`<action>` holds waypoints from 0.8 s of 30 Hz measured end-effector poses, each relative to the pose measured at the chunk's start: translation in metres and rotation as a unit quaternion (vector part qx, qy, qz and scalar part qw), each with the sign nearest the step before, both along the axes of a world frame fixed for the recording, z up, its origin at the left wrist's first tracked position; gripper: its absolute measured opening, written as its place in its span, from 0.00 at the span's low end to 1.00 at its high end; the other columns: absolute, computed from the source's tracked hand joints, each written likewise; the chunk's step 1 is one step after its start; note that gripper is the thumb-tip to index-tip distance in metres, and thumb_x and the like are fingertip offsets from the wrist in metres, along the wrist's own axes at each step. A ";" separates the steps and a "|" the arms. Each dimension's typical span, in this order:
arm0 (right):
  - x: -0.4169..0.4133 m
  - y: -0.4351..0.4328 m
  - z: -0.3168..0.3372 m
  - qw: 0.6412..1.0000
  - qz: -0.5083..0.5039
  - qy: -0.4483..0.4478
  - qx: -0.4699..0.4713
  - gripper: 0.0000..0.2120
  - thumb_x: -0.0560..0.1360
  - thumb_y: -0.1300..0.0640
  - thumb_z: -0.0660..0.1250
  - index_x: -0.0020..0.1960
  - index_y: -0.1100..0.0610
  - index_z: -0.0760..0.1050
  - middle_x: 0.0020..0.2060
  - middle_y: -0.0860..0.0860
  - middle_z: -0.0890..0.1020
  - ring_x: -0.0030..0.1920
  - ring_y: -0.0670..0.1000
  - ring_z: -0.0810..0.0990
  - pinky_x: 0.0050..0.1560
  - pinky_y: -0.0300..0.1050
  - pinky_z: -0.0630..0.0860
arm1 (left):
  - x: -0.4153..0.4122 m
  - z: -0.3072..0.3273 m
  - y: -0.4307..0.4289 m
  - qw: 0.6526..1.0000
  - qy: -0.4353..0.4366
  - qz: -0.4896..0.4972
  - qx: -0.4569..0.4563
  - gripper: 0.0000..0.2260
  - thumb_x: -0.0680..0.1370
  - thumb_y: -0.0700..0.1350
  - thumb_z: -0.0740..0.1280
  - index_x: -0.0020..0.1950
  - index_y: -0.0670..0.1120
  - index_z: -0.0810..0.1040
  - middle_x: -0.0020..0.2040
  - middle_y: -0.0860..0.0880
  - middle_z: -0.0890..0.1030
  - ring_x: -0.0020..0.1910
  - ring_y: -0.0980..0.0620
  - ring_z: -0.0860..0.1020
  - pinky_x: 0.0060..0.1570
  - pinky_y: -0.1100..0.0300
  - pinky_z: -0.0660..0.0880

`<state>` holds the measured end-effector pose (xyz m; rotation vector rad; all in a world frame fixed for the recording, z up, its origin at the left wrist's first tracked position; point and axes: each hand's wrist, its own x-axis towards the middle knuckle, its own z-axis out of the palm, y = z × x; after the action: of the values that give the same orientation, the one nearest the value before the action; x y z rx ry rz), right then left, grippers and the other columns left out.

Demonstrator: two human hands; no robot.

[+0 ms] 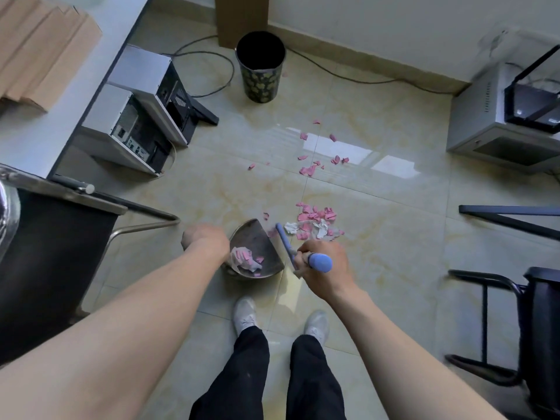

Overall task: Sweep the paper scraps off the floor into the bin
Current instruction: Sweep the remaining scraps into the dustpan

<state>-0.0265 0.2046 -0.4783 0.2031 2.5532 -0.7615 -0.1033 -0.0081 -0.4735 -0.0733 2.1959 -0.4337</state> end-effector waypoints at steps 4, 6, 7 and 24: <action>0.000 -0.005 -0.019 0.999 0.042 0.010 0.033 0.08 0.73 0.59 0.66 0.37 0.60 0.78 0.34 0.57 0.83 0.36 0.61 0.80 0.34 0.49 0.76 | 0.000 -0.001 0.008 1.000 0.002 -0.013 -0.010 0.17 0.77 0.44 0.65 0.66 0.47 0.77 0.65 0.49 0.77 0.63 0.48 0.76 0.51 0.55 0.75; 0.001 -0.004 -0.024 0.997 0.069 -0.010 0.021 0.05 0.73 0.60 0.66 0.39 0.59 0.78 0.36 0.56 0.83 0.38 0.61 0.80 0.36 0.50 0.78 | 0.000 -0.001 0.014 1.000 0.002 -0.014 -0.016 0.17 0.77 0.45 0.66 0.66 0.47 0.77 0.65 0.50 0.78 0.63 0.49 0.77 0.50 0.56 0.74; 0.002 -0.002 -0.024 0.996 0.085 -0.021 0.009 0.05 0.73 0.60 0.65 0.40 0.58 0.78 0.36 0.56 0.84 0.38 0.60 0.81 0.37 0.51 0.79 | -0.001 -0.001 0.016 1.000 0.003 -0.013 -0.017 0.17 0.77 0.46 0.66 0.66 0.47 0.77 0.65 0.49 0.78 0.63 0.48 0.77 0.50 0.56 0.74; -0.014 0.010 0.015 0.979 -0.149 0.007 -0.141 0.10 0.66 0.52 0.60 0.29 0.53 0.62 0.26 0.52 0.69 0.32 0.55 0.66 0.34 0.49 0.65 | -0.041 0.015 -0.013 0.998 0.034 0.016 -0.043 0.20 0.73 0.43 0.68 0.65 0.45 0.77 0.65 0.47 0.78 0.63 0.46 0.76 0.55 0.56 0.74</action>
<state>-0.0409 0.2142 -0.4637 0.4934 2.4195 -1.2304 -0.1439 -0.0208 -0.4587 -0.1719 2.2402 -0.5135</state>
